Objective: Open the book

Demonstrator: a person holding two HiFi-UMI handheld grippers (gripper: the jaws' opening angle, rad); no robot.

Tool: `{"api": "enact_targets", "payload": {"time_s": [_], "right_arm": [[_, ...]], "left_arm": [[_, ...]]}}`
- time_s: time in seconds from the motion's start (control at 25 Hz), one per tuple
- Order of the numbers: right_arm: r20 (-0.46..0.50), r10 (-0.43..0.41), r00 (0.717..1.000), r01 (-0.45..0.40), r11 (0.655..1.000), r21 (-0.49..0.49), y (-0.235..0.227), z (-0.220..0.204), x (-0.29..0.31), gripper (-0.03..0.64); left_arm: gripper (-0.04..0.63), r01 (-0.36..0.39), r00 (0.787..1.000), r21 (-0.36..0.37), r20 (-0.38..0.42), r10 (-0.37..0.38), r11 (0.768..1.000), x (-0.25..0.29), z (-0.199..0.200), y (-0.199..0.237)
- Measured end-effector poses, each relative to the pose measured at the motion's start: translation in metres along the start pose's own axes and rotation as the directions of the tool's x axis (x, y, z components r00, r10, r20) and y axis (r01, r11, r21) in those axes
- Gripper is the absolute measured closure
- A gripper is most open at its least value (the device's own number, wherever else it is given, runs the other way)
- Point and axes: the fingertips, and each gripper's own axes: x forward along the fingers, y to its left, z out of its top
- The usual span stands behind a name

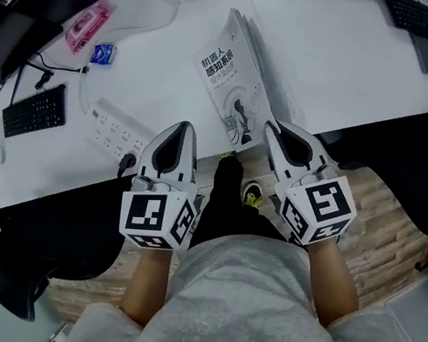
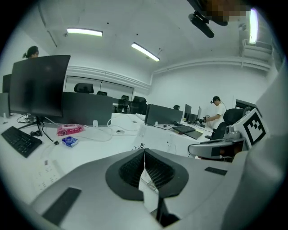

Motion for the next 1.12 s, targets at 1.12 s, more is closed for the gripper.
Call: {"api": "enact_targets", "payload": {"time_s": [1.12], "right_arm": [[-0.326, 0.342, 0.881, -0.405, 0.903, -0.146, 0.168, -0.121, 0.086, 0.574]], "left_arm": [[0.584, -0.267, 0.962, -0.048, 0.056, 0.269, 0.963, -0.122, -0.031, 0.040]]}}
